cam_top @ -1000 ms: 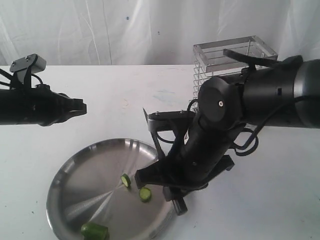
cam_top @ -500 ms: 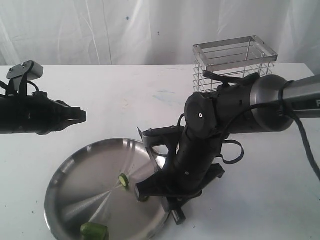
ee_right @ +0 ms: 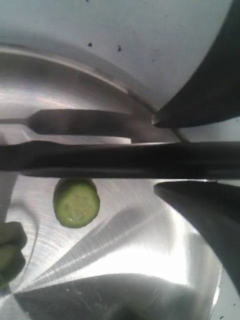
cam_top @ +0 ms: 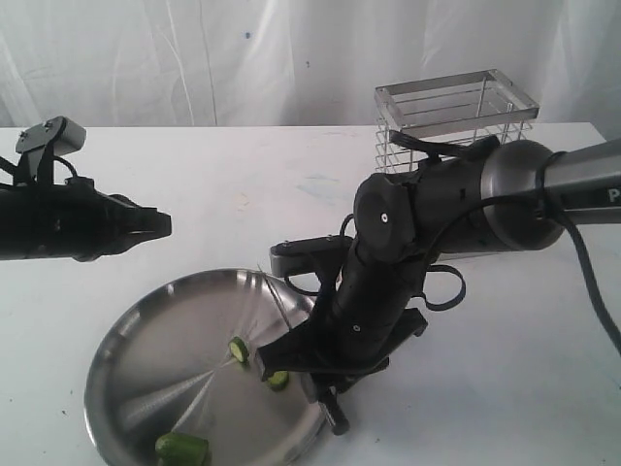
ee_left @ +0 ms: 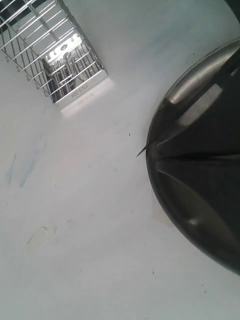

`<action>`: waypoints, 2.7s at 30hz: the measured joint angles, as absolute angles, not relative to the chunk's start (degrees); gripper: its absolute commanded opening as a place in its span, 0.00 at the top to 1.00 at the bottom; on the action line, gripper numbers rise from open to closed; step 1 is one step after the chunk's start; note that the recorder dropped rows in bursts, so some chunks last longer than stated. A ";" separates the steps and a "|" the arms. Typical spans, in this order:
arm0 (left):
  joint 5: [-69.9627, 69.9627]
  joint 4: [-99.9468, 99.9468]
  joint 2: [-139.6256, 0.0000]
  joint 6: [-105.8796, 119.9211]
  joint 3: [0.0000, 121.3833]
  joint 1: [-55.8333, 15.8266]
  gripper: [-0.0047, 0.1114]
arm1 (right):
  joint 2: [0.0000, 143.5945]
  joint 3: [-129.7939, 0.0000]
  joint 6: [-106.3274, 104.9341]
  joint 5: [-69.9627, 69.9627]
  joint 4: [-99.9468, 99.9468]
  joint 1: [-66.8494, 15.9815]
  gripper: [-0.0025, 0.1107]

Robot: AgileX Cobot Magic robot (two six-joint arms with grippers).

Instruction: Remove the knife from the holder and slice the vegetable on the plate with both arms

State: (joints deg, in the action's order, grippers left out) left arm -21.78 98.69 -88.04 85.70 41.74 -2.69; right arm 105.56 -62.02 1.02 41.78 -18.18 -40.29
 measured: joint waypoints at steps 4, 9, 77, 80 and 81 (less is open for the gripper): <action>-23.74 98.69 -88.04 85.70 41.74 -2.69 0.96 | 105.56 -62.11 0.79 42.01 -18.18 -40.29 0.66; -23.96 98.69 -87.71 85.70 42.15 -2.69 0.96 | 105.28 -63.16 0.79 44.84 -18.07 -40.29 0.66; 4.77 98.81 -0.50 92.58 11.69 -2.64 0.96 | 2.78 -17.22 21.44 7.92 26.23 -2.89 0.98; 4.77 98.81 -0.50 92.58 11.69 -2.64 0.96 | 0.52 -10.60 21.44 8.17 26.78 -1.21 0.98; 4.61 98.81 -0.50 92.58 11.69 -2.64 0.96 | 0.38 -9.02 21.44 8.30 26.63 -0.48 0.98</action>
State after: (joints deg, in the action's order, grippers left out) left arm 4.61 98.81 -0.50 92.58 11.69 -2.64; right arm 0.38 -9.02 21.44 8.30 26.63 -0.48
